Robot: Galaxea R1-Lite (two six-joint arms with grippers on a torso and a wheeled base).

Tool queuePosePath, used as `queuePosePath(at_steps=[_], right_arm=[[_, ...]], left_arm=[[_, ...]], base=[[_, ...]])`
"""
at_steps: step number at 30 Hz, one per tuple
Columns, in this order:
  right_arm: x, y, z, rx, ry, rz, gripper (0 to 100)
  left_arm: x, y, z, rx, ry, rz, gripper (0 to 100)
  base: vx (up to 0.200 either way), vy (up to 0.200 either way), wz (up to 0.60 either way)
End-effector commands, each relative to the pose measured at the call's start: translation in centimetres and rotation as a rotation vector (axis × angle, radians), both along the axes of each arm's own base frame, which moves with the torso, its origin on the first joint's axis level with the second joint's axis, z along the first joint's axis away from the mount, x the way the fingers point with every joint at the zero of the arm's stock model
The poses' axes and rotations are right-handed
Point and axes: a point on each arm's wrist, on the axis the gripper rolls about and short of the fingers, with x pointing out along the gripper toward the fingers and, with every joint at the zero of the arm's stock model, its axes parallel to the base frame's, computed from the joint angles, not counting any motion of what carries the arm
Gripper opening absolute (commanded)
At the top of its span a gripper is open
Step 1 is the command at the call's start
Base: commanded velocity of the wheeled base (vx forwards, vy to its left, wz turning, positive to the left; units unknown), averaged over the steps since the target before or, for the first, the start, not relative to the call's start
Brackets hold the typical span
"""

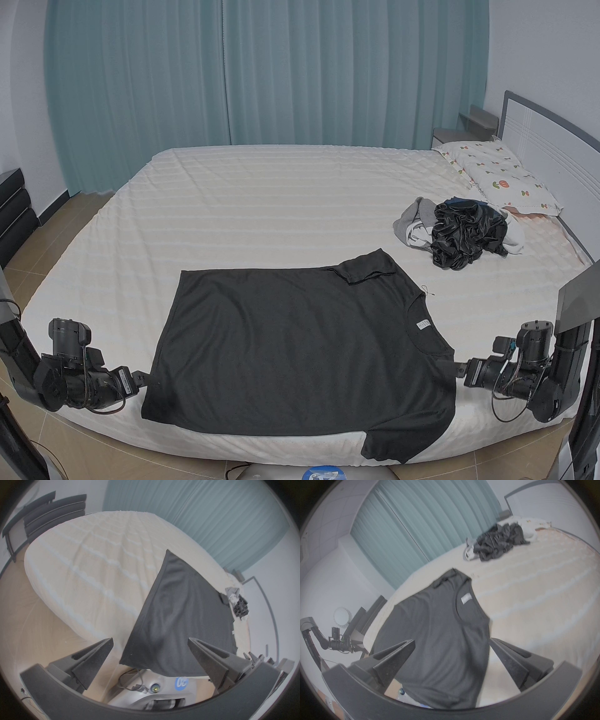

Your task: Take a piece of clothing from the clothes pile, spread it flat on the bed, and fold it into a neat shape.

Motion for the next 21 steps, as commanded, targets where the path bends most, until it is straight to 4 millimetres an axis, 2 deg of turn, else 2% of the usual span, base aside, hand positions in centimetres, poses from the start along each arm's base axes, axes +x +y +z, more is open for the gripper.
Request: queuePosePath(at_steps=[1, 2, 3, 5, 6, 7, 8, 9, 11, 16, 20, 21], right_arm=[[3.2, 0.6, 2.3, 0.011, -0.118, -0.005, 100], [3.6, 0.7, 2.2, 0.009, -0.113, -0.008, 100], [5.5, 1.3, 2.4, 0.007, -0.111, -0.018, 100], [7.9, 2.0, 2.2, 0.012, -0.09, -0.035, 100], [8.7, 2.3, 2.3, 0.017, -0.085, -0.039, 100], [8.7, 2.3, 2.3, 0.017, -0.085, -0.039, 100], [10.9, 3.2, 2.1, 0.027, -0.073, -0.05, 100], [11.4, 3.4, 2.0, 0.025, -0.069, -0.055, 100], [13.8, 4.8, 1.7, 0.033, -0.055, -0.066, 100], [16.9, 7.0, 1.5, 0.08, 0.013, -0.098, 100], [18.2, 7.2, 0.6, 0.069, 0.038, -0.118, 100], [19.2, 7.2, 0.1, 0.059, 0.036, -0.128, 100]], left_arm=[[1.4, 0.4, 1.4, -0.115, -0.069, 0.053, 100], [1.5, 0.4, 1.5, -0.132, -0.07, 0.063, 100], [2.2, 0.3, 1.6, -0.209, -0.067, 0.092, 100], [3.2, 0.4, 1.4, -0.286, -0.054, 0.121, 100], [3.5, 0.4, 1.3, -0.306, -0.052, 0.129, 100], [3.5, 0.4, 1.3, -0.306, -0.052, 0.129, 100], [4.3, 0.5, 1.2, -0.345, -0.044, 0.148, 100], [4.5, 0.5, 1.1, -0.351, -0.042, 0.153, 100], [5.1, 0.5, 1.1, -0.389, -0.039, 0.162, 100], [5.4, 0.4, 1.4, -0.489, -0.035, 0.143, 100], [5.5, 0.4, 1.2, -0.508, -0.033, 0.133, 100], [5.7, 0.4, 0.6, -0.512, -0.022, 0.131, 100]], base=[[0.0, 0.0, 0.0], [0.0, 0.0, 0.0], [0.0, 0.0, 0.0], [0.0, 0.0, 0.0], [0.0, 0.0, 0.0], [0.0, 0.0, 0.0], [0.0, 0.0, 0.0], [0.0, 0.0, 0.0], [0.0, 0.0, 0.0], [0.0, 0.0, 0.0], [0.0, 0.0, 0.0], [0.0, 0.0, 0.0]])
